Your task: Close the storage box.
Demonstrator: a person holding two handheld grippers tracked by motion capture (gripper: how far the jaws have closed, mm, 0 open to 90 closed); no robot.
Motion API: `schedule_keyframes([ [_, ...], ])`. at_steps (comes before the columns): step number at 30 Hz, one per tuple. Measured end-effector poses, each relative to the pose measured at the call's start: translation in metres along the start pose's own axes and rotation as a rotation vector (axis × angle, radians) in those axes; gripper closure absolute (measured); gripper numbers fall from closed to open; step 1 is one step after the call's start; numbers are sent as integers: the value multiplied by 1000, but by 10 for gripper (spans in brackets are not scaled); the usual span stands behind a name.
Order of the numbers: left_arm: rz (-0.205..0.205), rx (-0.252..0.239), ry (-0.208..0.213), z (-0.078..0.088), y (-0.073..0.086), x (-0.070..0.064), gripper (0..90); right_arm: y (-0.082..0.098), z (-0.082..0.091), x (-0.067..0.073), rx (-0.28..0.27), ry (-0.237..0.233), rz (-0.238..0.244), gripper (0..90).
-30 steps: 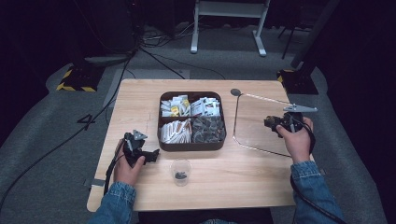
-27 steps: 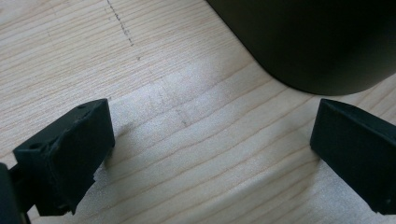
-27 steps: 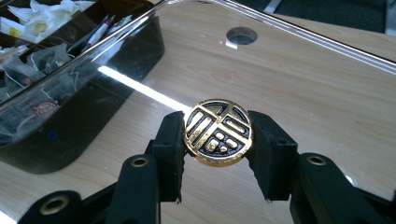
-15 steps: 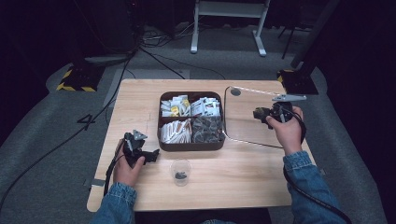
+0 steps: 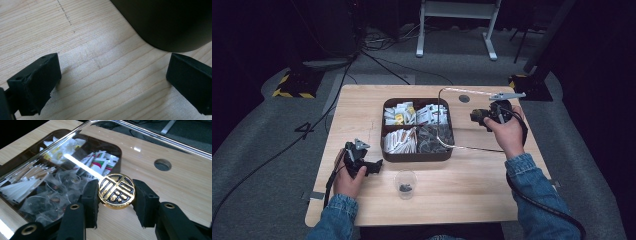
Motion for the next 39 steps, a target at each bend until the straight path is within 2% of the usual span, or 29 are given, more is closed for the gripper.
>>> schedule_keyframes([
  [6, 2, 0, 1, 0, 0, 0, 1, -15, -5, 19, 5, -31, 25, 585],
  [15, 2, 1, 1, 0, 0, 0, 1, -34, -16, 43, 11, -49, 56, 585],
  [20, 2, 0, 1, 0, 0, 0, 1, -41, -24, 54, 24, -52, 79, 585],
  [26, 3, -2, 0, 0, -1, 0, 1, -50, -35, 71, 30, -78, 97, 585],
  [39, 4, -1, 0, 0, 0, 0, 1, -62, -58, 94, 46, -104, 120, 585],
])
Point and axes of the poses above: each handheld gripper's, and its own axes: z roughly backward along the jaws, y roughly out of its underside, x roughly to its left, the point moved 10 cm from there along -z, roughly forward along the jaws, and after that the axes turned 15 degrees about x, right-handed, at the moved point
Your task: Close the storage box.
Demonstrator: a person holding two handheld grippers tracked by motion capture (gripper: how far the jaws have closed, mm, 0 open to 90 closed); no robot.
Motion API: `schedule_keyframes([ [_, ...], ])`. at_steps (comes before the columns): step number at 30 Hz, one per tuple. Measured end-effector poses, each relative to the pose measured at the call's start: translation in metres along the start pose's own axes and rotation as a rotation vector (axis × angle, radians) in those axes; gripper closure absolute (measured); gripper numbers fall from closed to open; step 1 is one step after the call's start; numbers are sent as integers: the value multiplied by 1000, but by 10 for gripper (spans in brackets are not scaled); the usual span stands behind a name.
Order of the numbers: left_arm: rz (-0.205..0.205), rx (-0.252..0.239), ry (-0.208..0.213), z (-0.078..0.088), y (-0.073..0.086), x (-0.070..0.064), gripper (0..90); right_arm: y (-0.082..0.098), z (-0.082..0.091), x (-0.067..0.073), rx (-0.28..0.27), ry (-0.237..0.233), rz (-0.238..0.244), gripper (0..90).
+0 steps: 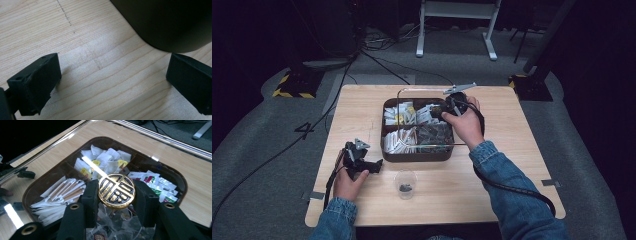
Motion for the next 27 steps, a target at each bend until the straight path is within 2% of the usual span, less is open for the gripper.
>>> schedule_keyframes([
  [8, 0, 0, 1, 0, 0, 0, 1, -6, -15, 8, 25, 8, 17, 585],
  [18, -2, 2, 0, 0, 0, 0, 2, -11, -41, 15, 51, -7, 39, 585],
  [27, -2, 3, 0, 0, 0, 0, 2, -9, -63, 18, 71, -13, 24, 585],
])
Point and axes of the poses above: each handheld gripper's, and its own axes: z roughly backward along the jaws, y roughly out of its underside, x roughly to its left, the point moved 10 cm from there along -z, roughly forward along the jaws, and after that the axes turned 15 degrees about x, right-handed, at the moved point
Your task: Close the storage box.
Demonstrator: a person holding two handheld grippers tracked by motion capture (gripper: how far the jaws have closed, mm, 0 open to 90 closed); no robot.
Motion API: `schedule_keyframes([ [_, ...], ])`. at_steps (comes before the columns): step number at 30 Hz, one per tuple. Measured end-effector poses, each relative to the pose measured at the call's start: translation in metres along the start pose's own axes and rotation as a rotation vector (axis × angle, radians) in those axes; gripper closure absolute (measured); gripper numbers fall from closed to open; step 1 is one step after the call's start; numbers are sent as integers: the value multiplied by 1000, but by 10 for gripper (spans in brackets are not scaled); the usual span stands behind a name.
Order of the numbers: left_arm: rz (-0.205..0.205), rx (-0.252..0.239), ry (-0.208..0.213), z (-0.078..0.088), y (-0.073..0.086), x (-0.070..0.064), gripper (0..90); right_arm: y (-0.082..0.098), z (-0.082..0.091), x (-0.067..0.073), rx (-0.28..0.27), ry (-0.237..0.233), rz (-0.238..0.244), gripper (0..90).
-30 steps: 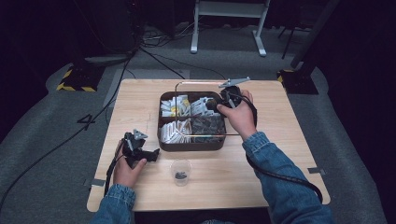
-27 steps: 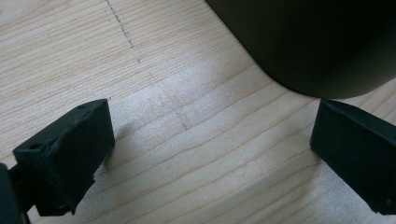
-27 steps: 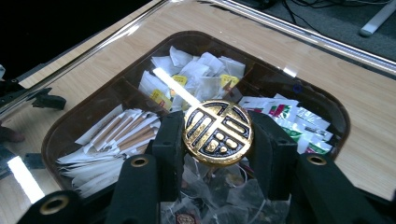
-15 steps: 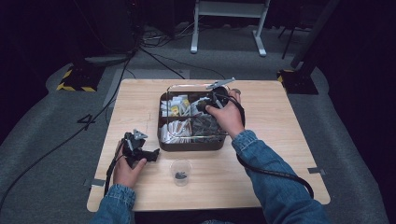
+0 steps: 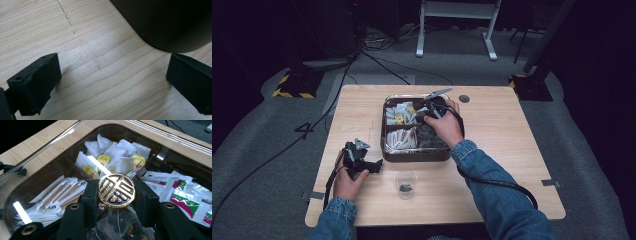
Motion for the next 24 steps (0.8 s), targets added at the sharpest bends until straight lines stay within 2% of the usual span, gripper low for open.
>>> schedule_keyframes([
  [9, 1, -1, 0, 0, 0, 0, 2, 1, -15, 1, 9, 11, -12, 585],
  [24, 1, 0, 0, 0, 0, 0, 2, 3, -29, -2, 17, 30, -52, 585],
])
Point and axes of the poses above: each handheld gripper's, and its own axes: z roughly backward along the jaws, y roughly out of its underside, x roughly to its left, the point moved 10 cm from there along -z, roughly forward along the jaws, and after that the axes turned 15 degrees about x, right-handed, at the moved point
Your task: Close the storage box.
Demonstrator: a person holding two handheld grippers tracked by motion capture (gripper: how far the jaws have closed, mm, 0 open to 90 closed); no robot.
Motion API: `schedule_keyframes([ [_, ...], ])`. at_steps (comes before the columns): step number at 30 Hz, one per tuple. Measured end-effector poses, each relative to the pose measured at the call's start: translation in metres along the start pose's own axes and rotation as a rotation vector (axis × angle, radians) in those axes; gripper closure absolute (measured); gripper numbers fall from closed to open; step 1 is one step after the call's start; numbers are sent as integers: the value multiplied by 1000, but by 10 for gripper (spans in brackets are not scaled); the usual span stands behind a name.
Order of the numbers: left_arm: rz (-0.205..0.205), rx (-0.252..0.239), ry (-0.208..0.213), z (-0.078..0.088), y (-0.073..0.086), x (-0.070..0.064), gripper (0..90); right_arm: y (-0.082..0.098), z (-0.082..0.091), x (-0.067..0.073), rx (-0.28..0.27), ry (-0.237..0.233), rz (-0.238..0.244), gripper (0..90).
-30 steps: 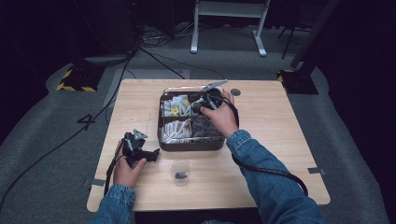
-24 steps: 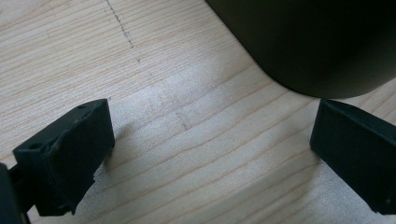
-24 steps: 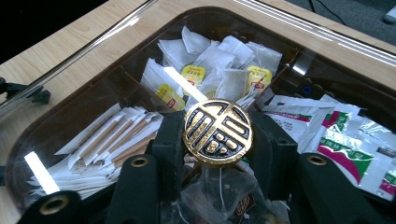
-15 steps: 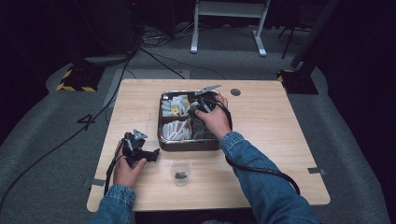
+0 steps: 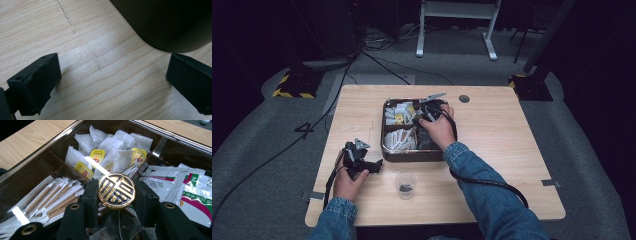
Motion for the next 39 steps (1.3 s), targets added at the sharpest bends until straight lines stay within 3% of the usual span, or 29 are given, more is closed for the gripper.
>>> schedule_keyframes([
  [26, 1, -2, 0, 0, 0, 0, 2, 3, -9, 4, -1, 28, 15, 584],
  [39, 1, -2, 0, 0, 0, 0, 2, 3, -10, 3, -9, 11, 0, 575],
])
Point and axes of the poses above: each handheld gripper's, and its own axes: z roughly backward along the jaws, y roughly out of its underside, x roughly to its left, the point moved 10 cm from there along -z, roughly forward along the jaws, and after that the axes turned 15 degrees about x, right-handed, at the moved point
